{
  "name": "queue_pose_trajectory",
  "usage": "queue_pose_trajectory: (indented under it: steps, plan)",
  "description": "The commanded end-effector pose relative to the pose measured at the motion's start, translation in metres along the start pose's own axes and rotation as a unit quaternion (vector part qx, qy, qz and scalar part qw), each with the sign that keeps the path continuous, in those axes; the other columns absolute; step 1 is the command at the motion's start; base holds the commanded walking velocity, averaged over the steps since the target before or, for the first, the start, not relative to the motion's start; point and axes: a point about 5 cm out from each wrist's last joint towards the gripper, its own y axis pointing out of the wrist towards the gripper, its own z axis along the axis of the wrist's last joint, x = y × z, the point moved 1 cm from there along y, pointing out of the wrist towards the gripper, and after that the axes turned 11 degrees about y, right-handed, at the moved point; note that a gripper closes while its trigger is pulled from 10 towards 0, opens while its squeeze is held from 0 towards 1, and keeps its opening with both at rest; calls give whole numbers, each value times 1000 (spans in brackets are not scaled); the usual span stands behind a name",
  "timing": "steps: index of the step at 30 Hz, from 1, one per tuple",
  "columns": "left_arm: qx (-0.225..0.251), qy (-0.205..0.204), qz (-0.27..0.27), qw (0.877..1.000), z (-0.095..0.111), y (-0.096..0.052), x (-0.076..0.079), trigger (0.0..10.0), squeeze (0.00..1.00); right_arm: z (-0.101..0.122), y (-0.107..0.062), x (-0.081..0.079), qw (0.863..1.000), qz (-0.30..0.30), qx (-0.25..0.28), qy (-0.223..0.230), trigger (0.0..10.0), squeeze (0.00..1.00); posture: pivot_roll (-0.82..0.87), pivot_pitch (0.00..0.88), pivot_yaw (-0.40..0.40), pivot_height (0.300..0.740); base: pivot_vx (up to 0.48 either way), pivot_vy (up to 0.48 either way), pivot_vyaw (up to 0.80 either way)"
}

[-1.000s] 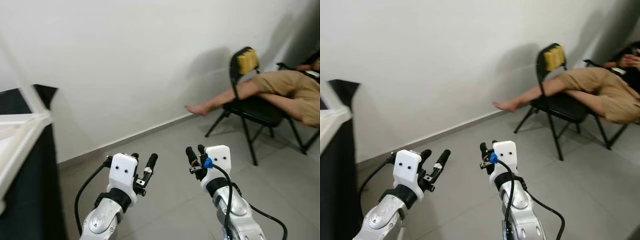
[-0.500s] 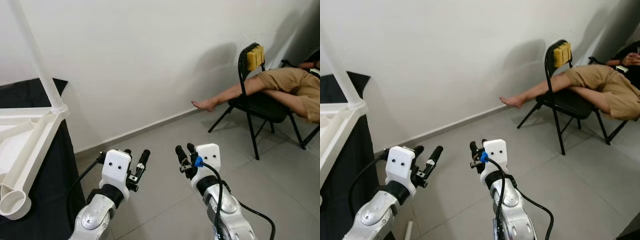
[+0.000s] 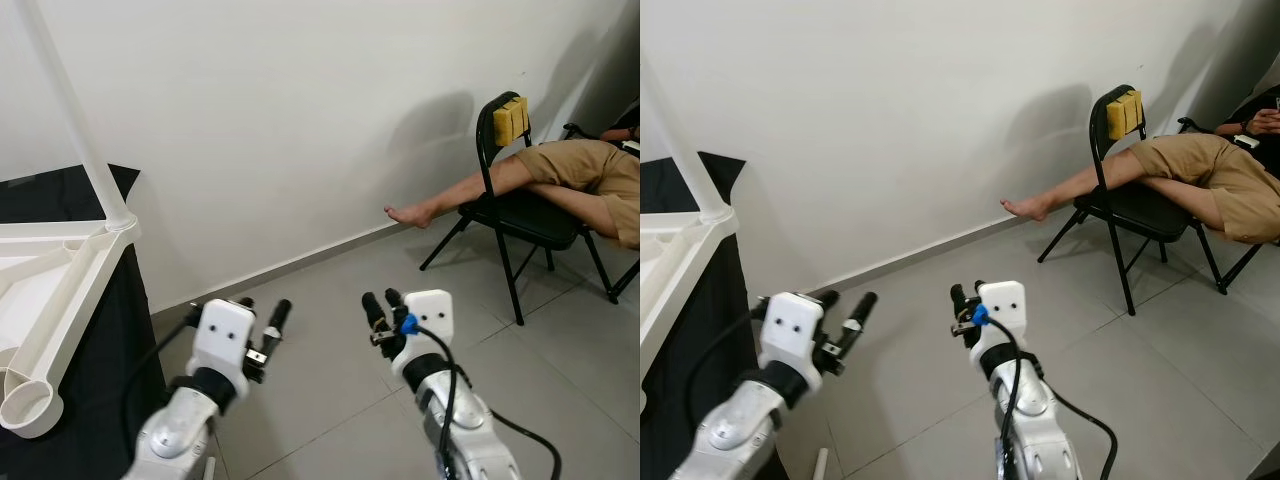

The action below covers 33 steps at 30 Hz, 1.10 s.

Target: Building children table

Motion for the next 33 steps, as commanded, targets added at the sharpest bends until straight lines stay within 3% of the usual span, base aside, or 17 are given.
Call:
queue_pose_trajectory:
  steps: [1,10,20,21,27,33]
  plan:
    - [-18,11,5,1000,-10,-1,-4,10000,0,-2,1,4,1000,-4,1,12,10000,0,58,20,-18,740,0,0,0]
    - [-28,16,10,999,-18,-4,-7,10000,0,-2,-2,6,1000,-9,7,18,10000,0,57,24,-19,740,0,0,0]
    - [-53,28,-68,996,-39,-16,0,10000,0,3,3,20,999,-34,19,13,10000,0,59,32,-20,705,0,0,0]
    - [-69,15,-120,990,-49,-26,5,10000,0,6,6,30,998,-49,24,12,10000,0,63,38,-20,695,0,0,0]
    - [-79,-13,-164,983,-56,-37,10,10000,0,7,8,39,998,-63,25,17,10000,0,66,41,-17,685,0,0,0]
    - [-120,-41,-231,965,-75,-71,0,10000,0,8,8,65,995,-96,24,14,10000,0,72,48,-12,660,0,0,0]
